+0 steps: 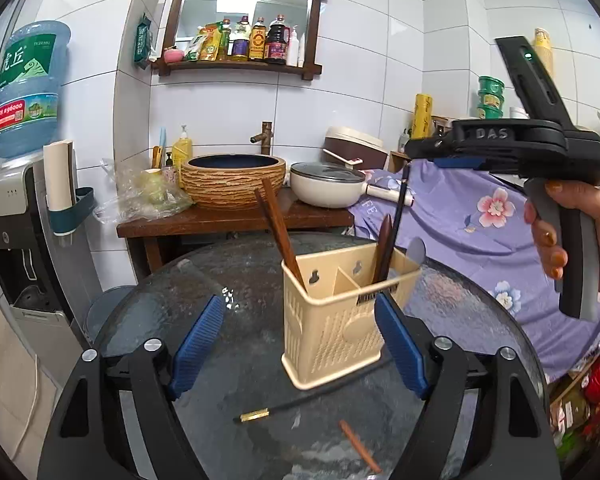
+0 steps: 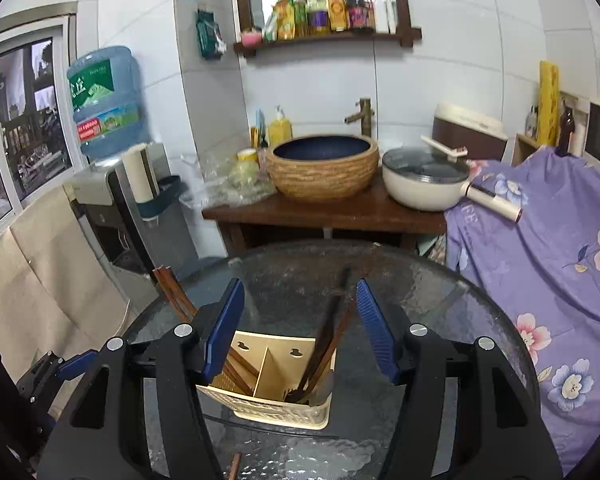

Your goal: Organize utensils

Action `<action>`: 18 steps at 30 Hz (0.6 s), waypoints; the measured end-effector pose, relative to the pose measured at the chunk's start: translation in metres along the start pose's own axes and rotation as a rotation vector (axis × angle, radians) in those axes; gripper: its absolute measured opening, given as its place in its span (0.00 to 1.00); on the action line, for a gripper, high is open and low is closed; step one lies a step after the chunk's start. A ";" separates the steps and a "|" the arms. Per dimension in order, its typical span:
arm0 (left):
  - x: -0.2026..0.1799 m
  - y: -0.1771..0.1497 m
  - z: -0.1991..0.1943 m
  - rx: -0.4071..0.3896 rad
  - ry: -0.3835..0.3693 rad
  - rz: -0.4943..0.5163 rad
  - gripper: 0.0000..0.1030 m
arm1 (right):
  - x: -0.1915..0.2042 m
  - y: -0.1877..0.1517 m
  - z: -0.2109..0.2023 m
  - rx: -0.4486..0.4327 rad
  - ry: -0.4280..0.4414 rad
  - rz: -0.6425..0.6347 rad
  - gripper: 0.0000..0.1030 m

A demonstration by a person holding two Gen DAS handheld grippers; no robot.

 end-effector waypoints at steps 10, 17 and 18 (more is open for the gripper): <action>0.014 -0.081 -0.032 0.100 -0.018 0.071 0.75 | 0.046 -0.148 -0.049 0.150 0.099 -0.114 0.57; 0.027 -0.137 -0.041 0.209 -0.025 0.123 0.65 | 0.076 -0.272 -0.071 0.288 0.121 -0.163 0.57; 0.029 -0.145 -0.042 0.226 -0.022 0.139 0.62 | 0.079 -0.285 -0.073 0.306 0.122 -0.173 0.57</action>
Point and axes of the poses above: each gripper's, at about its wrist camera, not at the fingertips, and z roughly the way its jaws point, x to its left, y to its top, the point moved 8 cm from there along z, roughly the way its jaws point
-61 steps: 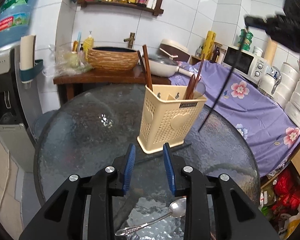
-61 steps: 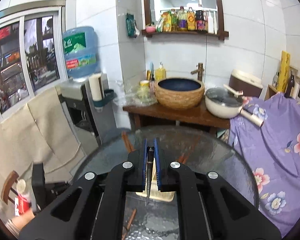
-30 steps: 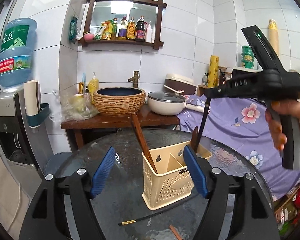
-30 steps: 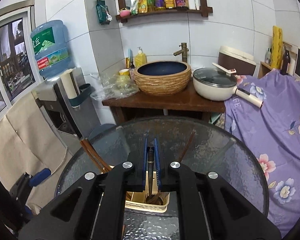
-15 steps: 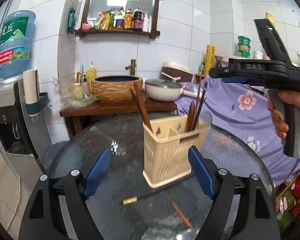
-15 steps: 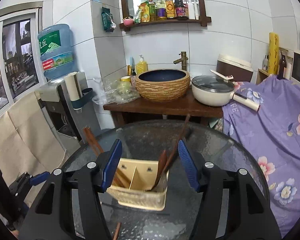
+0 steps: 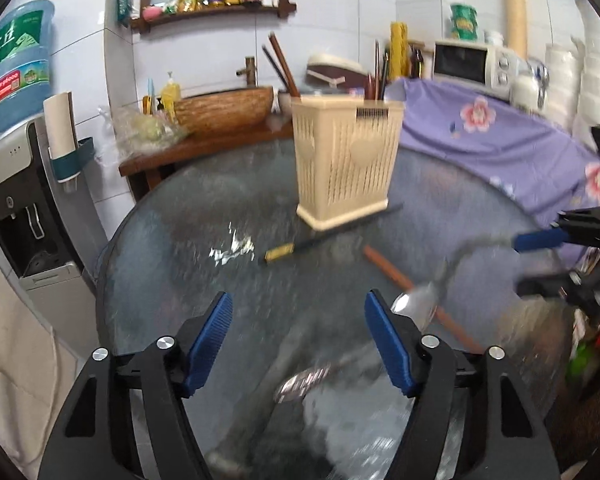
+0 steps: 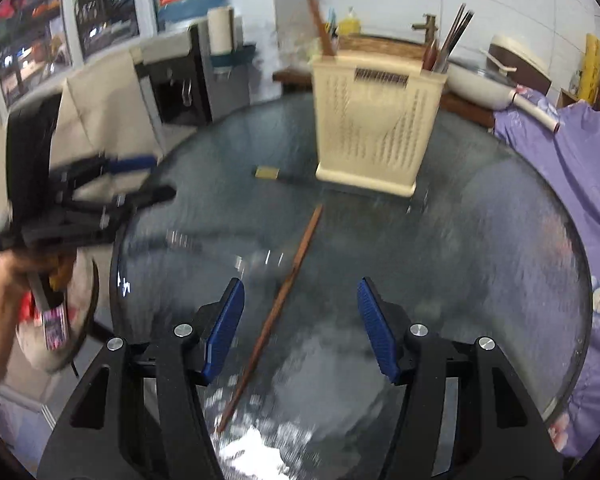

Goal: Organize utensils
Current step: 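Close left tool on the metal spoon handle while right tool moves to the brown chopstick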

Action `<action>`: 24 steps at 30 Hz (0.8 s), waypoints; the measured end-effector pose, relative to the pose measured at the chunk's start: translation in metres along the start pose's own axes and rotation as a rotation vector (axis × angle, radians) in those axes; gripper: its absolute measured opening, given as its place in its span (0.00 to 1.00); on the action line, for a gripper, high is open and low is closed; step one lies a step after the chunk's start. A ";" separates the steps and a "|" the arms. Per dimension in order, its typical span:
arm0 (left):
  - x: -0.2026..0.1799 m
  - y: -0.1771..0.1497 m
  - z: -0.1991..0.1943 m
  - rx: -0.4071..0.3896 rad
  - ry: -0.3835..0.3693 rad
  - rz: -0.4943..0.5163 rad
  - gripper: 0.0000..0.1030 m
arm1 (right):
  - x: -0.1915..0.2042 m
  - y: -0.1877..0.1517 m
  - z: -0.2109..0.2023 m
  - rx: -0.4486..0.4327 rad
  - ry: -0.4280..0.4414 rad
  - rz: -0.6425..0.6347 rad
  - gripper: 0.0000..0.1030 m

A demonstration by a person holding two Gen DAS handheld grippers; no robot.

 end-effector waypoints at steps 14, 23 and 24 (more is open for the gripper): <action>0.001 -0.061 0.021 0.158 -0.061 0.085 0.40 | 0.047 -0.091 0.016 0.236 0.031 -0.039 0.42; -0.003 -0.059 0.032 0.188 -0.093 0.150 0.34 | 0.049 -0.088 0.019 0.297 0.010 -0.075 0.40; -0.002 -0.058 0.034 0.187 -0.092 0.169 0.34 | 0.049 -0.088 0.019 0.298 0.009 -0.077 0.40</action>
Point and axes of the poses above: each gripper's, at about its wrist camera, not at the fingertips, and z roughly the way its jaws point, x to its left, y to its top, the point moved 8 cm from there along z, roughly the way its jaws point
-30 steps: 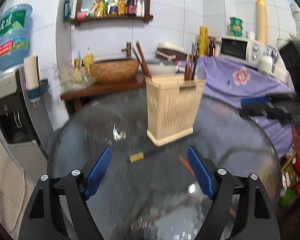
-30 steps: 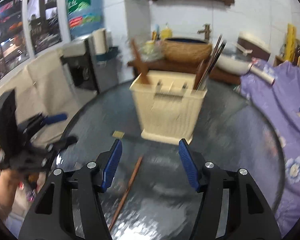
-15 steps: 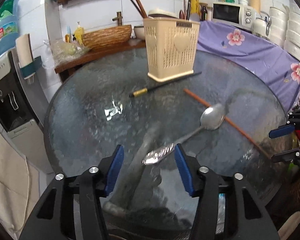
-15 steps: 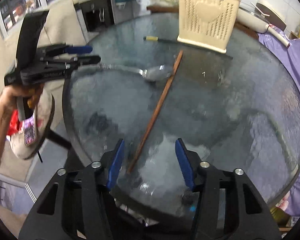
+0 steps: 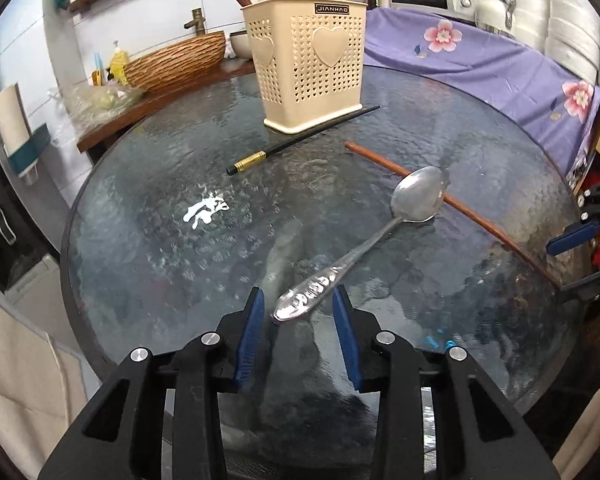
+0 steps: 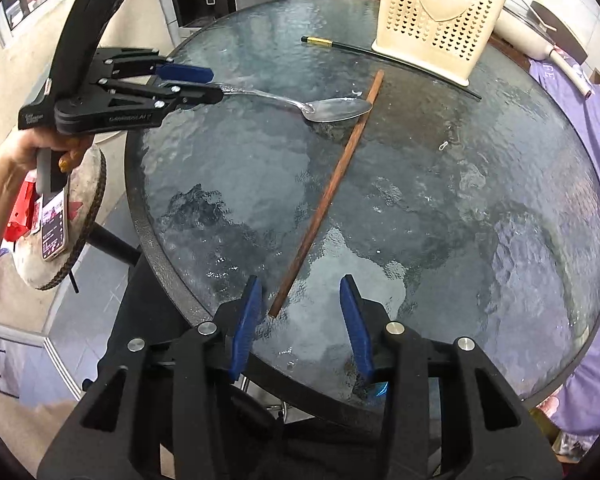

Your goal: Organize utensils

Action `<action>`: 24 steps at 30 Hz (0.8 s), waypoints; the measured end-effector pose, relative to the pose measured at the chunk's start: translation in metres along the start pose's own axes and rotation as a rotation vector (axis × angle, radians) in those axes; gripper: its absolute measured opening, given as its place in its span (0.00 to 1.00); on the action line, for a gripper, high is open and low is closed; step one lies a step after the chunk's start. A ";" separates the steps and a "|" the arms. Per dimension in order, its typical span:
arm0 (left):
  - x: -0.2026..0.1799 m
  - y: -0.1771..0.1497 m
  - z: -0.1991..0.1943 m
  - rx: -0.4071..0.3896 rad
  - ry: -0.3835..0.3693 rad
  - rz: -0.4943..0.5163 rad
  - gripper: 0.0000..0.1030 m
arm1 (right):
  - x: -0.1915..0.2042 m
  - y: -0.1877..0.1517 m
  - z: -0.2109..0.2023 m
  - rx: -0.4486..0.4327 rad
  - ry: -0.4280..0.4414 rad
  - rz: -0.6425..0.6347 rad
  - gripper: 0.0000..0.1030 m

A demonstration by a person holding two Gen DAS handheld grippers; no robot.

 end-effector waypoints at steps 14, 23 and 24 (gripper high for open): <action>-0.043 -0.009 -0.011 0.025 -0.072 -0.024 0.33 | -0.015 -0.004 -0.001 -0.002 -0.023 0.021 0.40; -0.067 -0.017 -0.022 0.064 -0.060 -0.060 0.29 | -0.009 -0.008 -0.003 0.016 -0.016 -0.014 0.24; -0.067 -0.017 -0.023 0.067 -0.057 -0.062 0.28 | -0.006 -0.009 -0.004 0.015 -0.016 -0.026 0.20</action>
Point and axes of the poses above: each gripper's, at about its wrist camera, not at the fingertips, and z roughly the way its jaws point, x to its left, y to its top, the point moved 8 cm from there along z, roughly the way its jaws point
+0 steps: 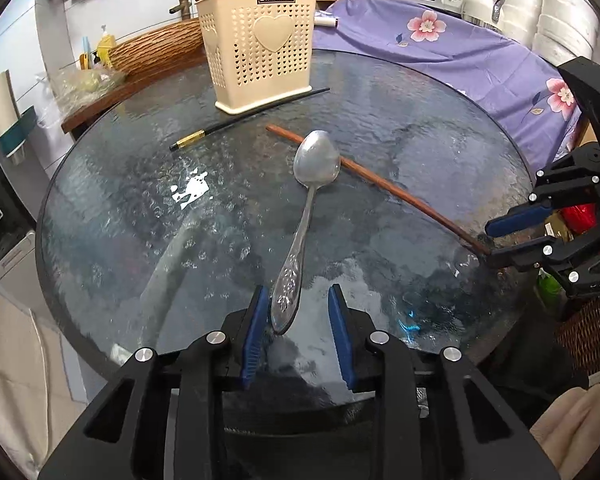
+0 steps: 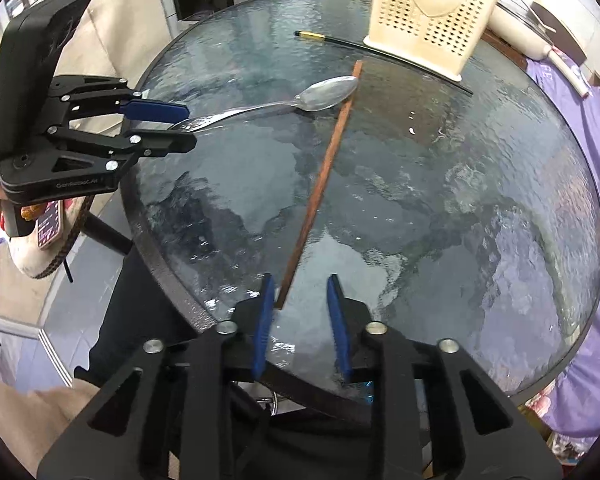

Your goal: Organize utensils

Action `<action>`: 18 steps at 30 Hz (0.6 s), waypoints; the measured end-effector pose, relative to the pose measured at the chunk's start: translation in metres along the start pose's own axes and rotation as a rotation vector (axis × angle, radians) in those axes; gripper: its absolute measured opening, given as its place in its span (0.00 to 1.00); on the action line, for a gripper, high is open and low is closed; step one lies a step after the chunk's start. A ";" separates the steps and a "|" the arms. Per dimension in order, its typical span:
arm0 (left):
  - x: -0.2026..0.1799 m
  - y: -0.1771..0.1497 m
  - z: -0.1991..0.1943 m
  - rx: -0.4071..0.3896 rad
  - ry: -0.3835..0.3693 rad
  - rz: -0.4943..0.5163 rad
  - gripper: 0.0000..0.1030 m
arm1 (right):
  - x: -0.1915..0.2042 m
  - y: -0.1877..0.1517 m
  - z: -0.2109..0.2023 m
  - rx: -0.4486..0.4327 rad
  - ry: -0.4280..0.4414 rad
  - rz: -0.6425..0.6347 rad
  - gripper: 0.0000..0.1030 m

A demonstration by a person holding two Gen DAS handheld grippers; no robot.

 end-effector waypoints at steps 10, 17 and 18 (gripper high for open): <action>-0.009 -0.003 -0.003 -0.001 0.027 -0.023 0.12 | 0.004 0.000 -0.001 -0.055 0.016 -0.003 0.07; -0.001 -0.001 -0.010 -0.039 0.012 -0.098 0.03 | -0.007 -0.001 -0.004 -0.089 0.001 0.042 0.06; -0.002 -0.001 -0.011 -0.043 0.014 -0.100 0.03 | -0.009 -0.001 -0.005 -0.096 -0.002 0.049 0.06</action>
Point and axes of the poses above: each gripper's, at about its wrist camera, not at the fingertips, and z roughly the way its jaws point, x to its left, y to its top, the point moved 8 cm from there along z, roughly the way its jaws point
